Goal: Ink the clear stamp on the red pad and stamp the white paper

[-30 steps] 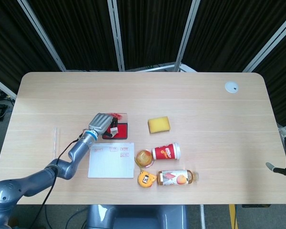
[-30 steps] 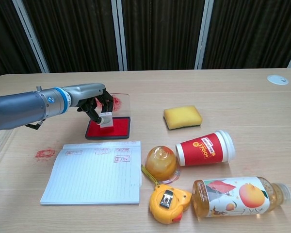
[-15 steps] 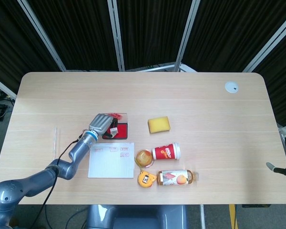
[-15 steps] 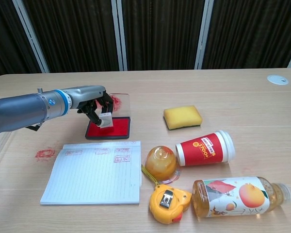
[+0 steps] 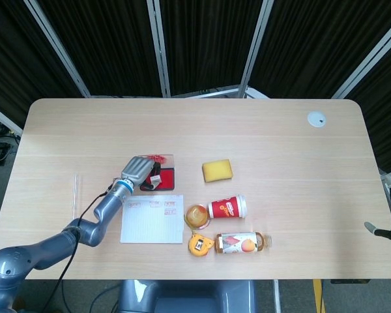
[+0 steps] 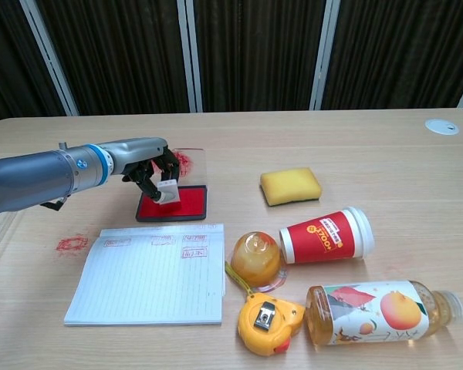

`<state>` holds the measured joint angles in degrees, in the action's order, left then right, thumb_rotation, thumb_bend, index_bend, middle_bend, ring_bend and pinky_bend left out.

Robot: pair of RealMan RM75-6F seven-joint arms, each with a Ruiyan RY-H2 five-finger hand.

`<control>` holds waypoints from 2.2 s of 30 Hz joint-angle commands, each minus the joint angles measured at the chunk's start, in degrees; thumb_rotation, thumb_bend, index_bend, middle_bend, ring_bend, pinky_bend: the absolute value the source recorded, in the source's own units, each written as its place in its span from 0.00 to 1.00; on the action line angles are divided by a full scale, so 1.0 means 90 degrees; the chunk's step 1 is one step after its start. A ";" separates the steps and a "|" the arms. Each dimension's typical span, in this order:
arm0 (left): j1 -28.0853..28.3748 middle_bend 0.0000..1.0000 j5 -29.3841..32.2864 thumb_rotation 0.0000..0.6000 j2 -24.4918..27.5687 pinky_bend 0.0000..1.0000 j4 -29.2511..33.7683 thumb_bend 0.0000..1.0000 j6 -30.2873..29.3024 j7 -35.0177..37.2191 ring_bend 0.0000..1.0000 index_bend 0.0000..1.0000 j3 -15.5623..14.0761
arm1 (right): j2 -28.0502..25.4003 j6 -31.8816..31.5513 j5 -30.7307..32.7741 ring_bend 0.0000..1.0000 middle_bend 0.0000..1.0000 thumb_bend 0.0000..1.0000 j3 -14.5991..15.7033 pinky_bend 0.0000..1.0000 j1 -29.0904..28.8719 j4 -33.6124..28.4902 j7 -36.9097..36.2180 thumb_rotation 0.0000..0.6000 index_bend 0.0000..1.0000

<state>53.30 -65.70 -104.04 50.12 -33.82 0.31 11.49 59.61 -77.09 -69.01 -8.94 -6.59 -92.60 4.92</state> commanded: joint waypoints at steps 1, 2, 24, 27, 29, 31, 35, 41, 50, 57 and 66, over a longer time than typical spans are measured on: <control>-0.0009 0.58 -0.0042 1.00 0.0145 0.83 0.0224 0.42 -0.0131 0.0027 0.85 0.60 0.0069 | -0.0003 -0.0009 -0.0013 0.00 0.00 0.00 0.0002 0.00 0.0003 -0.0009 -0.0010 1.00 0.00; -0.0028 0.58 -0.0061 1.00 0.0235 0.83 0.0363 0.42 -0.0172 0.0031 0.85 0.60 0.0076 | -0.0004 -0.0011 -0.0018 0.00 0.00 0.00 0.0004 0.00 0.0005 -0.0011 -0.0014 1.00 0.00; -0.0813 0.58 -0.0789 1.00 0.2417 0.83 0.3596 0.42 -0.0807 -0.0043 0.85 0.61 -0.0637 | -0.0065 -0.0132 -0.0235 0.00 0.00 0.00 0.0069 0.00 0.0059 -0.0137 -0.0075 1.00 0.00; -0.0887 0.58 -0.0954 1.00 0.2508 0.83 0.3726 0.42 -0.0848 -0.0033 0.85 0.61 -0.0802 | -0.0068 -0.0134 -0.0254 0.00 0.00 0.00 0.0072 0.00 0.0055 -0.0147 -0.0071 1.00 0.00; -0.0922 0.58 -0.1037 1.00 0.2505 0.83 0.3749 0.42 -0.0887 -0.0050 0.85 0.61 -0.0881 | -0.0066 -0.0128 -0.0257 0.00 0.00 0.00 0.0074 0.00 0.0051 -0.0145 -0.0065 1.00 0.00; -0.0957 0.58 -0.1125 1.00 0.2483 0.83 0.3746 0.42 -0.0929 -0.0092 0.85 0.61 -0.0968 | -0.0063 -0.0117 -0.0254 0.00 0.00 0.00 0.0072 0.00 0.0044 -0.0142 -0.0068 1.00 0.00; -0.1008 0.58 -0.1274 1.00 0.2367 0.83 0.3644 0.42 -0.1044 -0.0167 0.85 0.61 -0.1075 | -0.0063 -0.0093 -0.0232 0.00 0.00 0.00 0.0061 0.00 0.0032 -0.0122 -0.0079 1.00 0.00; -0.0996 0.58 -0.1456 1.00 0.2004 0.83 0.3252 0.42 -0.1173 -0.0193 0.85 0.61 -0.1099 | -0.0061 -0.0071 -0.0186 0.00 0.00 0.00 0.0050 0.00 0.0029 -0.0088 -0.0089 1.00 0.00; -0.0962 0.58 -0.1530 1.00 0.1808 0.83 0.3005 0.42 -0.1174 -0.0153 0.85 0.61 -0.1111 | -0.0059 -0.0058 -0.0141 0.00 0.00 0.00 0.0040 0.00 0.0031 -0.0060 -0.0090 1.00 0.00; -0.0916 0.58 -0.1517 1.00 0.1696 0.83 0.2952 0.42 -0.1117 -0.0091 0.85 0.61 -0.1082 | -0.0064 -0.0052 -0.0118 0.00 0.00 0.00 0.0026 0.00 0.0029 -0.0053 -0.0107 1.00 0.00; -0.0861 0.58 -0.1439 1.00 0.1482 0.83 0.2803 0.42 -0.1111 -0.0293 0.85 0.60 -0.1027 | -0.0066 -0.0030 -0.0083 0.00 0.00 0.00 0.0017 0.00 0.0025 -0.0030 -0.0114 1.00 0.00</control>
<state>45.45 -78.81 -90.54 75.48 -43.93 -2.13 2.15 59.01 -77.36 -69.75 -8.79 -6.36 -92.87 3.88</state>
